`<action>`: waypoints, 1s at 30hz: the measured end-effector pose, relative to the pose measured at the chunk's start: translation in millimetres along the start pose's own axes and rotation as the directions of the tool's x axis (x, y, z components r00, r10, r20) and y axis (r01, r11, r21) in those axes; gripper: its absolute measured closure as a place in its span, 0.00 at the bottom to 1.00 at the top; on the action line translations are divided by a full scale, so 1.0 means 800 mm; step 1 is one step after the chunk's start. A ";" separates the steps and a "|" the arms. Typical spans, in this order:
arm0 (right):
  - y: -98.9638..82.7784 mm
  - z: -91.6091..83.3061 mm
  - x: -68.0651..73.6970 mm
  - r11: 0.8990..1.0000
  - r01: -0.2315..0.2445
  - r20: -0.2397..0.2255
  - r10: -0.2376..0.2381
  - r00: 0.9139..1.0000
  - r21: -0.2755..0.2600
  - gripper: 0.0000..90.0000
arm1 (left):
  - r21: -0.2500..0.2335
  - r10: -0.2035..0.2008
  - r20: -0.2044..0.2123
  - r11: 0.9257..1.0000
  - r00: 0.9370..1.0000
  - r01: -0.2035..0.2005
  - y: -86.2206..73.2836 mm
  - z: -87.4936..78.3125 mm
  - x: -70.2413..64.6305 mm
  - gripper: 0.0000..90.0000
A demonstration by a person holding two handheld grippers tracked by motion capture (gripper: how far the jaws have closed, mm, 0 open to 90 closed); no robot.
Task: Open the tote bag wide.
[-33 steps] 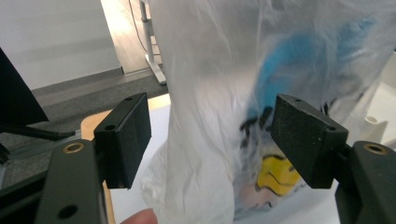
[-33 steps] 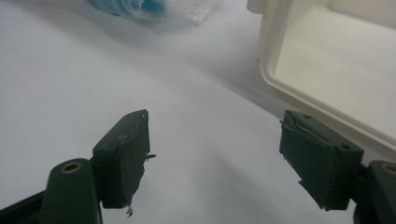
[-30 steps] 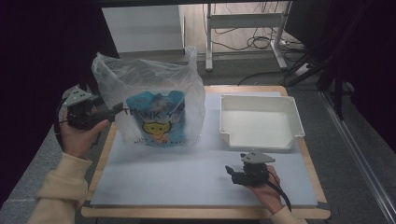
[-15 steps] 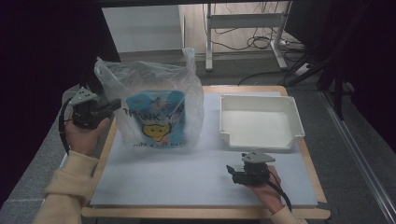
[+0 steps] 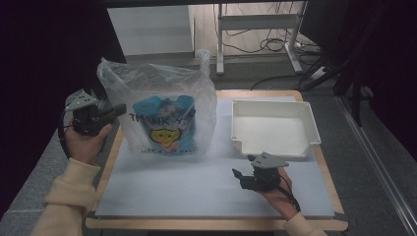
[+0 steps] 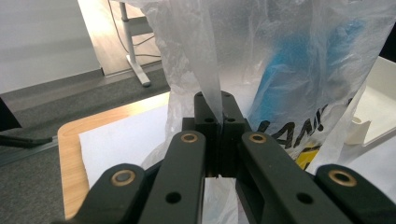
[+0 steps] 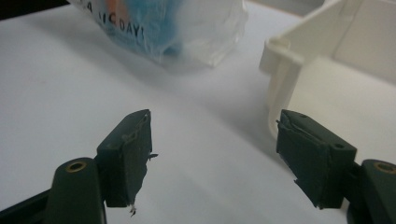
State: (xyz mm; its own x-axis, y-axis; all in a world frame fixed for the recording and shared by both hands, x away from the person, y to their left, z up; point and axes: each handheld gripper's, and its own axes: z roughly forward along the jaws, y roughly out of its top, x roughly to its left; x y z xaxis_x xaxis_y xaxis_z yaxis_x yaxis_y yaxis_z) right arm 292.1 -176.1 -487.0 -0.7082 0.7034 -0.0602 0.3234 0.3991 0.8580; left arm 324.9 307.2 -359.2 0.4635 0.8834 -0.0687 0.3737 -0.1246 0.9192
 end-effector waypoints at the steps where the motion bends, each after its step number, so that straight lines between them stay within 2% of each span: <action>1: 0.009 0.000 -0.003 1.000 0.010 0.003 -0.010 1.000 -0.012 0.31 | 0.000 0.000 0.001 1.000 1.000 0.000 0.000 0.000 0.000 1.00; 9: 0.059 0.002 -0.018 0.998 -0.003 -0.028 0.002 1.000 -0.062 0.34 | -0.019 0.009 -0.017 1.000 1.000 -0.009 0.003 -0.006 -0.003 1.00; 20: 0.098 0.007 -0.033 0.995 -0.006 -0.007 0.005 1.000 -0.099 0.35 | -0.024 -0.009 -0.012 1.000 1.000 0.009 0.001 -0.011 0.001 1.00; 24: 0.120 0.013 -0.047 0.990 -0.032 -0.023 0.029 0.999 -0.136 0.38 | -0.026 -0.010 -0.010 1.000 1.000 0.010 0.000 -0.011 0.001 1.00; 30: 0.142 0.017 -0.053 0.988 -0.030 -0.021 0.027 0.999 -0.154 0.40 | -0.028 -0.008 -0.009 1.000 1.000 0.008 -0.001 -0.012 0.001 1.00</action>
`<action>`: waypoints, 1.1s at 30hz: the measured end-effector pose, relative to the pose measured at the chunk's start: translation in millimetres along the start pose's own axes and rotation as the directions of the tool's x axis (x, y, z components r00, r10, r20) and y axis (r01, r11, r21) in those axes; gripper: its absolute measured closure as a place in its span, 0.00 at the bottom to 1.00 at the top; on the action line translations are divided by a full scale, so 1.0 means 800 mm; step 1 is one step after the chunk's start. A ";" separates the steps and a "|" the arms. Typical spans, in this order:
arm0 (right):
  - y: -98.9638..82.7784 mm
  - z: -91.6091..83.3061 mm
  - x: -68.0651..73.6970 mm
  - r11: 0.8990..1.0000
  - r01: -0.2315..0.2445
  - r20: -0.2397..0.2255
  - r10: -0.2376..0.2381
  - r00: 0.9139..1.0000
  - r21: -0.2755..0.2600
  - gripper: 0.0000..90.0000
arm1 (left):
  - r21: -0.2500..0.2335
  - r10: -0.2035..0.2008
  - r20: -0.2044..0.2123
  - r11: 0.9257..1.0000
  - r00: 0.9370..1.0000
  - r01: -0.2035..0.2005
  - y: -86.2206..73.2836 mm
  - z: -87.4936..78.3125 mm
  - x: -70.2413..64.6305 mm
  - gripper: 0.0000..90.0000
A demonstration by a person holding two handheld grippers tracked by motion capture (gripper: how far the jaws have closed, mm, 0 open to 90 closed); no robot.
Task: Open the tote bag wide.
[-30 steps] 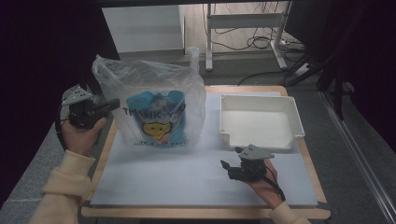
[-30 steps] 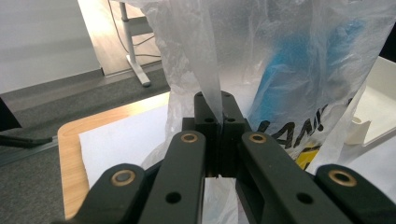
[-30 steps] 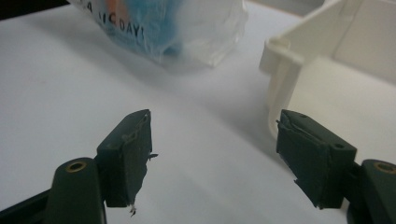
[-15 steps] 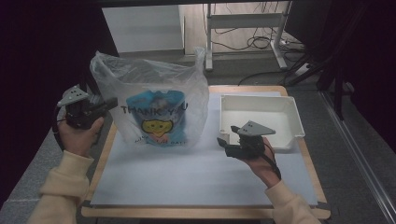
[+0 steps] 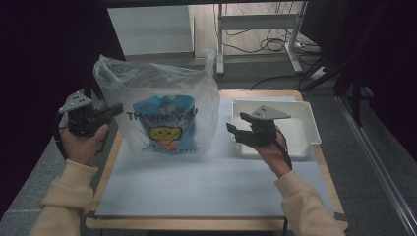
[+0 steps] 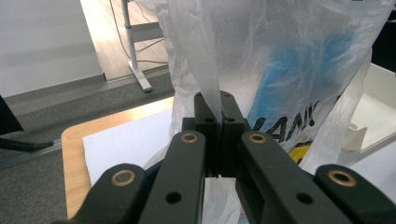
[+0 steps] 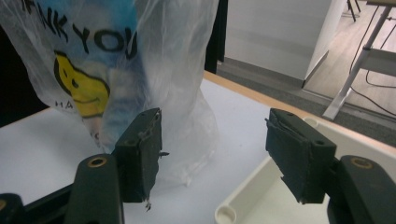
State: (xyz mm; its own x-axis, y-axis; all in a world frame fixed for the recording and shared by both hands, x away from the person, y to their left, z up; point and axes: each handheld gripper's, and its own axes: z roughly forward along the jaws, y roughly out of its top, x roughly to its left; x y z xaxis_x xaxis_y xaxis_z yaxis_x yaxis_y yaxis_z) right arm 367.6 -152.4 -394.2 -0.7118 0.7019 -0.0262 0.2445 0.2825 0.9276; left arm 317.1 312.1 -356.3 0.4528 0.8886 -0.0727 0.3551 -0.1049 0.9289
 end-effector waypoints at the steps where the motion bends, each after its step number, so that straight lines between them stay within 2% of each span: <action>1: 0.003 0.001 0.000 1.000 0.002 0.001 -0.002 1.000 -0.001 0.40 | 0.000 -0.001 0.000 1.000 1.000 0.001 0.000 0.000 0.000 1.00; 11: 0.038 0.023 0.003 0.999 0.041 0.004 -0.041 0.999 -0.012 0.44 | 0.003 0.004 0.000 1.000 1.000 -0.004 0.001 0.000 -0.001 1.00; 21: 0.079 0.055 0.003 0.998 0.070 -0.023 -0.070 0.997 -0.007 0.49 | 0.002 0.004 0.007 1.000 1.000 -0.004 0.001 0.000 -0.001 1.00; 24: 0.087 0.063 0.001 0.998 0.063 -0.035 -0.063 0.997 -0.004 0.51 | 0.004 0.006 0.009 1.000 1.000 -0.006 0.002 0.000 -0.002 1.00; 28: 0.094 0.071 0.002 0.998 0.058 -0.052 -0.058 0.997 -0.002 0.60 | 0.005 0.006 0.009 1.000 1.000 -0.006 0.002 0.001 -0.002 1.00; 30: 0.097 0.073 0.004 0.998 0.063 -0.050 -0.063 0.997 -0.001 0.72 | 0.005 0.006 0.010 1.000 1.000 -0.006 0.002 0.001 -0.002 1.00; 31: 0.099 0.075 0.006 0.998 0.070 -0.050 -0.070 0.996 -0.003 0.85 | 0.005 0.005 0.011 1.000 1.000 -0.005 0.001 0.001 -0.003 1.00; 32: 0.099 0.075 0.006 0.998 0.070 -0.050 -0.070 0.996 -0.003 0.85 | 0.006 0.005 0.012 1.000 1.000 -0.005 0.001 0.000 -0.003 1.00; 33: 0.100 0.075 0.007 0.997 0.076 -0.054 -0.077 0.996 -0.006 0.89 | 0.007 0.005 0.011 1.000 1.000 -0.005 0.001 0.000 -0.003 1.00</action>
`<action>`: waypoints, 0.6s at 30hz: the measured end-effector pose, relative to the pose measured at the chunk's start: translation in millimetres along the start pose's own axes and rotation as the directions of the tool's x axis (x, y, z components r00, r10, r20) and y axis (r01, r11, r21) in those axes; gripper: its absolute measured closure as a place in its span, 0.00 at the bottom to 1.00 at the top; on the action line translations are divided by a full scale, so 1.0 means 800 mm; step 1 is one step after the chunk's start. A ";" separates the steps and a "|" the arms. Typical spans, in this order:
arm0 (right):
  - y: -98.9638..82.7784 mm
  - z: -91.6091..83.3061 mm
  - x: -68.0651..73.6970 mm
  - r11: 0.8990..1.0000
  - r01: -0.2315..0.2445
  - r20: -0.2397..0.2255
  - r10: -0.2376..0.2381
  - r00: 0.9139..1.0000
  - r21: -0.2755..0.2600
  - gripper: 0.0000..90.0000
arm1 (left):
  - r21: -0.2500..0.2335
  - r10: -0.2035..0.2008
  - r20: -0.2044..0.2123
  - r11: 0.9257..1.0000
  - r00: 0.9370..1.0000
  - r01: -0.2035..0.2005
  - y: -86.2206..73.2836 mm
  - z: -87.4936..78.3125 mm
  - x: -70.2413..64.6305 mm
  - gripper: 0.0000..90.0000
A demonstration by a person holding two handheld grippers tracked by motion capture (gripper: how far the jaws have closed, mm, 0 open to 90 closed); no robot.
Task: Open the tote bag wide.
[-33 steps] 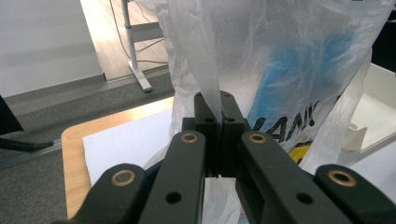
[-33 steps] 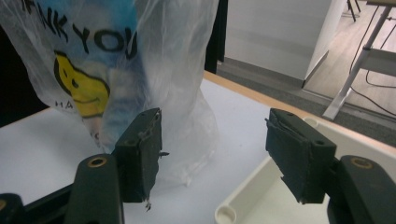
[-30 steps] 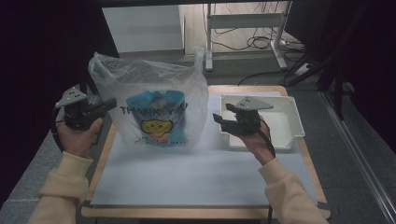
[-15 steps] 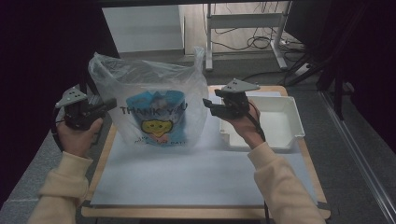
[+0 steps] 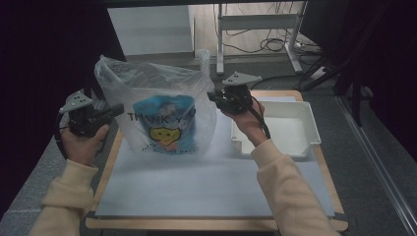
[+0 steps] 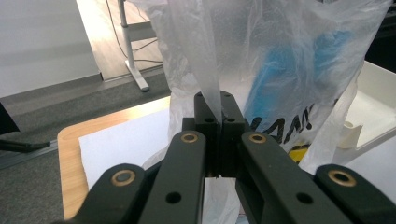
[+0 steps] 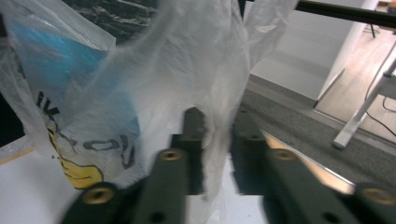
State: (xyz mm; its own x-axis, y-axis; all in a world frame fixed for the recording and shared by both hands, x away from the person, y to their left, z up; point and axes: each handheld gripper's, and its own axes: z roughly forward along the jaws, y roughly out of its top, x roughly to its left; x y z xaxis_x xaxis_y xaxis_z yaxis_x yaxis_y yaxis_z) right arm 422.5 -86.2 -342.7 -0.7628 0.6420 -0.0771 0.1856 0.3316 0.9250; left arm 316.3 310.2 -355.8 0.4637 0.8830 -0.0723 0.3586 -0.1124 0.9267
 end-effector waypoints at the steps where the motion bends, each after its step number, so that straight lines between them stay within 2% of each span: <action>1: 0.001 0.000 0.002 1.000 0.009 -0.004 -0.009 1.000 -0.002 0.93 | 0.000 -0.001 -0.001 1.000 1.000 0.001 -0.001 -0.001 0.000 1.00; 7: -0.001 -0.005 0.011 0.999 0.047 -0.007 -0.047 0.999 -0.018 0.96 | -0.002 -0.006 0.000 1.000 1.000 0.006 -0.005 -0.005 0.001 1.00; 18: -0.009 -0.014 0.021 0.997 0.061 -0.012 -0.062 0.998 -0.049 0.97 | 0.003 -0.017 0.005 1.000 1.000 0.017 -0.016 -0.014 0.001 1.00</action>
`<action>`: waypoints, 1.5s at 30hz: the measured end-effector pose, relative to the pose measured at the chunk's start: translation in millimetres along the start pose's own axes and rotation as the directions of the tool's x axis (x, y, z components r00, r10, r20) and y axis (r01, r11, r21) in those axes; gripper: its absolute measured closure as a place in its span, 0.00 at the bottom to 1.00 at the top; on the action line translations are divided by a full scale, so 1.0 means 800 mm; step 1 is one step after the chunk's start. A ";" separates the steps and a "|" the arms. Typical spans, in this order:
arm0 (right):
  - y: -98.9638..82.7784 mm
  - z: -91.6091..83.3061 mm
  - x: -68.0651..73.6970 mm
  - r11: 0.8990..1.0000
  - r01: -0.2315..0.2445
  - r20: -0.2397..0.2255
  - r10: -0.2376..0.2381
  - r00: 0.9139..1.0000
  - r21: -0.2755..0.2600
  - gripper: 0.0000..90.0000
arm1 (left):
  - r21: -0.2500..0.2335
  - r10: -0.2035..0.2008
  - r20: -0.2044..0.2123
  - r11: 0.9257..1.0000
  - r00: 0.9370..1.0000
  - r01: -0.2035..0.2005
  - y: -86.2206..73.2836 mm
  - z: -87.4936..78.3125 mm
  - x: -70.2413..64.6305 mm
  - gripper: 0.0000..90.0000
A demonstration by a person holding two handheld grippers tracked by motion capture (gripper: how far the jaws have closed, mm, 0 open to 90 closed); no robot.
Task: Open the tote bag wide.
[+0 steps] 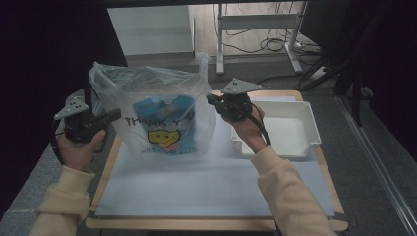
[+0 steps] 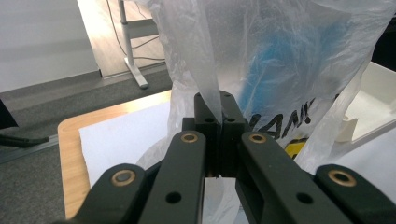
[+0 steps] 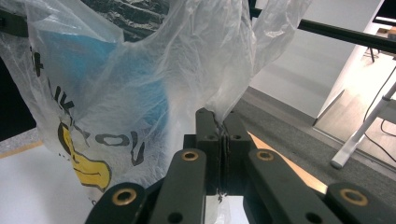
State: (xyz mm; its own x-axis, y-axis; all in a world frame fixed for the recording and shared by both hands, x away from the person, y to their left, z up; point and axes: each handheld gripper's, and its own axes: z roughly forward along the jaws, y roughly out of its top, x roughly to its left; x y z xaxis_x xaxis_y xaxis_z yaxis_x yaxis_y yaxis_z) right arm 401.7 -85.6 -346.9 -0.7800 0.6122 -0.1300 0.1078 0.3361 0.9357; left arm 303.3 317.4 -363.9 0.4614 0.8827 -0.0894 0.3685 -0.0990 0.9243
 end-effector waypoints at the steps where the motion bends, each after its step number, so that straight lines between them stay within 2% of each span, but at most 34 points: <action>1: -0.001 0.000 0.001 1.000 0.002 -0.001 -0.002 1.000 0.000 0.97 | 0.002 0.000 -0.002 1.000 1.000 0.000 -0.002 -0.001 0.000 1.00; 12: -0.014 0.001 0.006 1.000 0.005 0.009 -0.005 1.000 0.001 0.97 | 0.014 -0.020 -0.003 1.000 1.000 0.020 -0.017 0.001 0.002 1.00; 30: -0.042 0.014 0.007 0.999 -0.014 0.002 0.014 1.000 0.050 0.97 | 0.048 -0.046 0.010 0.998 0.999 0.046 -0.041 0.013 0.004 1.00; 45: -0.063 0.011 0.016 0.998 -0.020 -0.015 0.021 1.000 0.061 0.97 | 0.055 -0.073 0.022 0.996 0.997 0.072 -0.064 0.009 0.005 1.00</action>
State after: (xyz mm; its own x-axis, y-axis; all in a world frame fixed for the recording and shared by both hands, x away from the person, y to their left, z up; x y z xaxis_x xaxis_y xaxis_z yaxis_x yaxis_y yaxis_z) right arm 391.8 -88.7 -398.1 -0.7868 0.6081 -0.1055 0.1606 0.3668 0.9163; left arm 292.1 322.4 -413.9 0.4507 0.8773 -0.1652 0.4446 -0.0601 0.8937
